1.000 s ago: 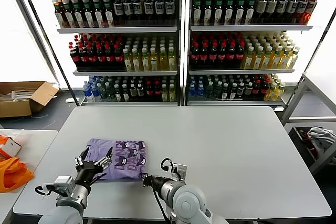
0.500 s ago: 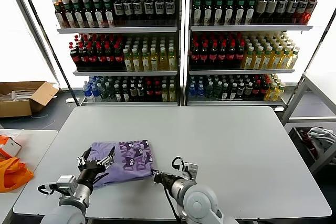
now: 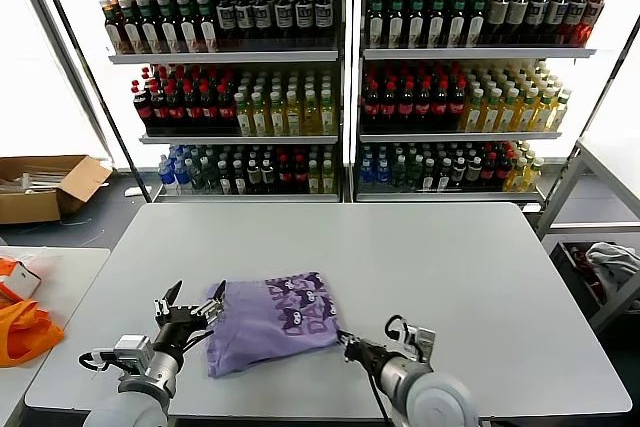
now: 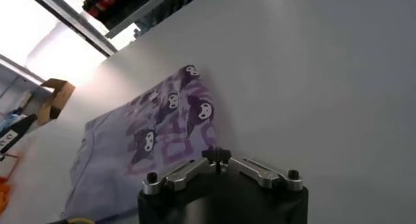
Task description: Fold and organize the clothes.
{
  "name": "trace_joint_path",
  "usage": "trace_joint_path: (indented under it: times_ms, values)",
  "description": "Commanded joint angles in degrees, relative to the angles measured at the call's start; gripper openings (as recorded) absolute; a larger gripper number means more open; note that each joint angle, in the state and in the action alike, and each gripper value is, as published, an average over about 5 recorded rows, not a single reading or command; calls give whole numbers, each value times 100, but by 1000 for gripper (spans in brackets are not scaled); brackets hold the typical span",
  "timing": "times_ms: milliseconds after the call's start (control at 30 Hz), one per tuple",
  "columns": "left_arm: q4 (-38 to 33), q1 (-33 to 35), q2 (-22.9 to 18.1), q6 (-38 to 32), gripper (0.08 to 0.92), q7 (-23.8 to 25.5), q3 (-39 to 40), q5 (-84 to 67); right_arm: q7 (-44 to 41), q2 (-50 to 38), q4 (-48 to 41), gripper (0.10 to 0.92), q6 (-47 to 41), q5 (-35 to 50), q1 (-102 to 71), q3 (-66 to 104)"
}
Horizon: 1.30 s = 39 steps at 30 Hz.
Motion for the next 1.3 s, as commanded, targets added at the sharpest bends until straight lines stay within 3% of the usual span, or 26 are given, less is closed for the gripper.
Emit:
trace_joint_path:
  times_ms: [33,367,600,800,1133,1300]
  values:
    - [-61,49,-13,-7,823,2,2,1,-374,-937,850,107,97,-1730,-1393,461]
    - [-67,25,-34,11,823,-11,15,0,-1009,-1021,1076,124,-13,-3021,-1563,295]
    - [-59,29,-57,15,823,-14,3,2,-961,-916,1192,311,-1,-3186,-1344,337]
    - [-47,-49,-69,56,822,-14,6,3,-1524,-645,1142,484,188,-3954,-700,349]
    - [-44,-10,-149,83,822,-12,28,49,-1507,-450,242,766,-33,-3162,114,-851]
    - [-80,32,-159,98,823,-19,38,74,-1322,-631,236,820,-40,-2872,-27,-1064]
